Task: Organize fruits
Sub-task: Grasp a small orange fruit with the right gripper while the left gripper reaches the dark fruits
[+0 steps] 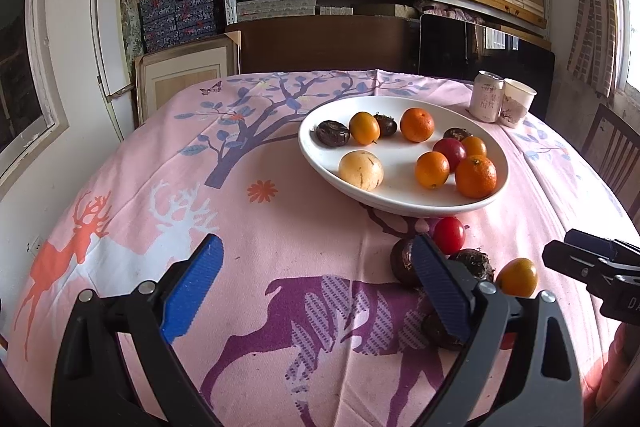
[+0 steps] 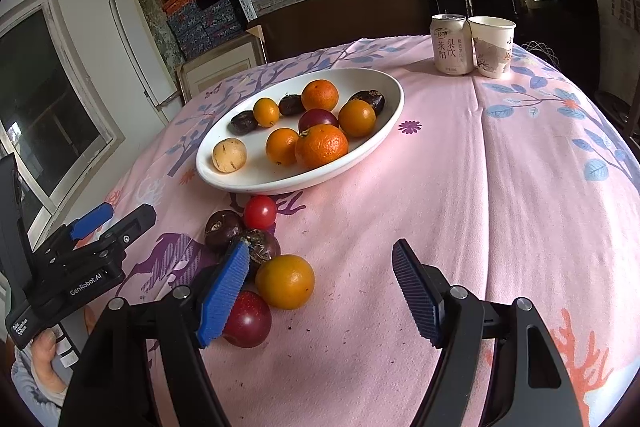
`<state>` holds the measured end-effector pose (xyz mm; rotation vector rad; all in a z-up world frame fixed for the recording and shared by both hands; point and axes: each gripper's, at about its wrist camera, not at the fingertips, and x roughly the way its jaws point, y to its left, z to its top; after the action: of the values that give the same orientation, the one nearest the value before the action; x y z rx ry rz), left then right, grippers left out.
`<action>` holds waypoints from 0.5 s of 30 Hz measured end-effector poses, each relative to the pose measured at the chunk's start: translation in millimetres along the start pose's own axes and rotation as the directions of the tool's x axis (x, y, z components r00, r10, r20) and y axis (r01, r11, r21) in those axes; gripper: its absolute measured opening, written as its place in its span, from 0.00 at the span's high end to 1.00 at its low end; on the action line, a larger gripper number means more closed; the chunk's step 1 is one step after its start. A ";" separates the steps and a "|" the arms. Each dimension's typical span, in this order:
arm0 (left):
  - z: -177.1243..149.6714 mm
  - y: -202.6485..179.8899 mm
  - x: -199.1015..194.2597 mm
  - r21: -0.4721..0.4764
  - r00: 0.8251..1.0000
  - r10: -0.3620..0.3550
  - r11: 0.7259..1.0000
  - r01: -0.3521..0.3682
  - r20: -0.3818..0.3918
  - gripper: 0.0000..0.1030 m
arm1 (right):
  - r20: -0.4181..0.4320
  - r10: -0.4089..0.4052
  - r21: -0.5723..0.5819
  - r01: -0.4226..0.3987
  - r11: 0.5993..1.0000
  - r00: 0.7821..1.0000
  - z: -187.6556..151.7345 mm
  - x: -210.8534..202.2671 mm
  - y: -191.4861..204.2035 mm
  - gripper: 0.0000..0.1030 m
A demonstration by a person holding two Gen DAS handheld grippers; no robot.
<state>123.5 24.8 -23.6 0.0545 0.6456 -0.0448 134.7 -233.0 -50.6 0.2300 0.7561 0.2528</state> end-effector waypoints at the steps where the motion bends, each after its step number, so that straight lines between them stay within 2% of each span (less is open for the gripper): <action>1: 0.0 -0.4 0.3 0.002 1.000 0.000 1.000 0.000 -0.001 0.10 | -0.001 -0.001 0.000 0.001 1.000 1.000 -0.1 0.1 0.0 0.27; 6: -1.2 -3.0 3.5 0.016 1.000 -0.001 1.000 0.001 -0.017 0.09 | -0.022 0.012 0.002 -0.012 1.000 1.000 -1.2 2.8 0.2 0.27; 10: -2.4 -4.8 7.0 0.023 1.000 0.002 1.000 -0.001 -0.030 0.09 | -0.081 0.060 0.007 -0.059 0.998 0.995 -4.0 10.4 1.3 0.27; 15: -4.3 -6.1 10.2 0.029 0.999 -0.001 1.000 0.002 -0.046 0.09 | -0.172 0.167 0.073 -0.157 0.985 0.971 -9.0 26.3 -1.6 0.28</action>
<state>128.6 18.7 -33.5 0.0832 0.6910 -0.0547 147.1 -225.4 -74.4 0.3285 0.9241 0.4108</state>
